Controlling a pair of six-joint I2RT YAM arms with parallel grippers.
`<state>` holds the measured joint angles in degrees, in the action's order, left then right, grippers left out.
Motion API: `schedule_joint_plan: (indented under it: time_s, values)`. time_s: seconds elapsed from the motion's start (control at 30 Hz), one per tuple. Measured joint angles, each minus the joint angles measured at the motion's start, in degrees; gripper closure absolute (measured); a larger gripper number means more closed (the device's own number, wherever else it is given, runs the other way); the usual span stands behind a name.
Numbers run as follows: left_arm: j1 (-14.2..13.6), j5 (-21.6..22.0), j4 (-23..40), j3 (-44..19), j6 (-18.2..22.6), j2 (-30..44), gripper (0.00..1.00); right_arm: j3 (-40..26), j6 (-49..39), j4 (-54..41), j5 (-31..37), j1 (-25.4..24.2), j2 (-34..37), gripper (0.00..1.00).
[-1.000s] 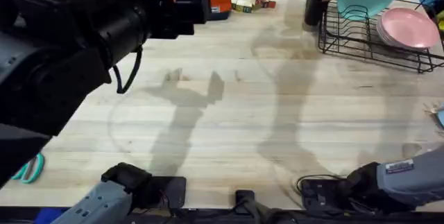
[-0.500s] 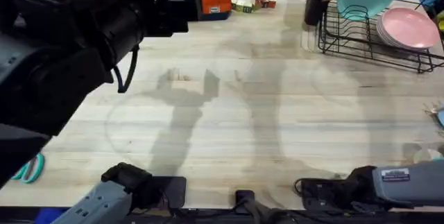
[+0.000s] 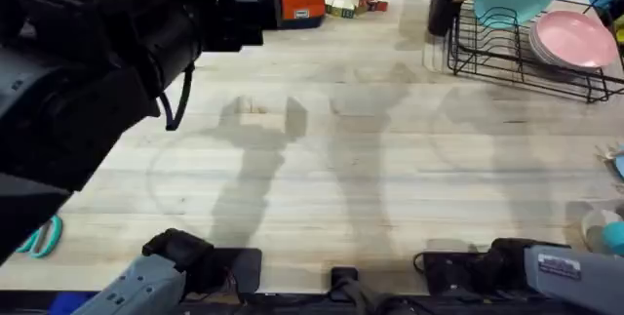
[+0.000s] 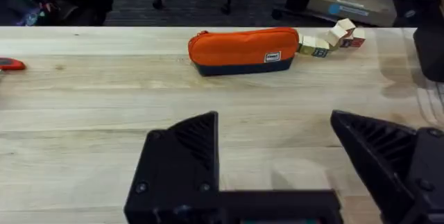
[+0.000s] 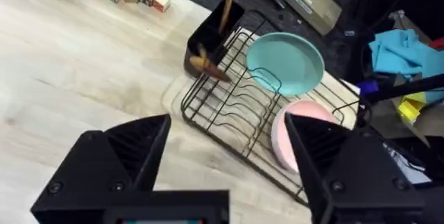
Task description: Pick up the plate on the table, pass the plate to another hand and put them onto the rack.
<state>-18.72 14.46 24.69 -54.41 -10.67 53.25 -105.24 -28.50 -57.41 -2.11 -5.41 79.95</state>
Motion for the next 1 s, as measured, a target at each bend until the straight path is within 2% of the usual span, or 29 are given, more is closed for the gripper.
schedule_joint_plan:
  time_s: [0.07,0.1,0.33,0.37,0.43,0.5,0.63,0.83,1.0]
  values:
    - [0.0,0.0,0.0,0.0,0.0,0.0,0.007,6.6,0.5,3.2,0.0,0.0,-3.5,0.006]
    - [0.0,0.0,0.0,0.0,0.0,0.0,0.007,12.9,2.0,5.0,0.4,0.0,-6.4,0.006]
    - [0.0,0.0,0.0,0.0,0.0,0.0,0.007,14.2,3.2,7.0,0.4,0.0,-7.0,0.005]
    - [0.0,0.0,0.0,0.0,0.0,0.0,0.007,20.6,7.4,14.7,0.6,0.0,-10.1,0.005]
    - [0.0,0.1,0.0,0.0,0.0,0.0,0.007,29.0,13.8,13.1,0.6,0.1,-14.9,0.006]
    - [0.0,0.2,-0.1,0.0,0.0,0.0,0.007,34.4,20.4,11.5,0.7,0.1,-17.5,0.006]
    - [0.0,0.2,0.0,0.0,0.0,0.0,0.007,35.8,28.3,11.7,0.8,0.1,-16.8,0.006]
    - [0.0,0.2,-0.1,0.0,0.0,0.0,0.007,35.9,28.5,16.4,0.8,0.1,-18.1,0.006]
    - [0.0,0.2,-0.1,0.0,0.0,0.0,0.008,35.9,28.5,16.6,1.4,0.1,-20.7,0.005]
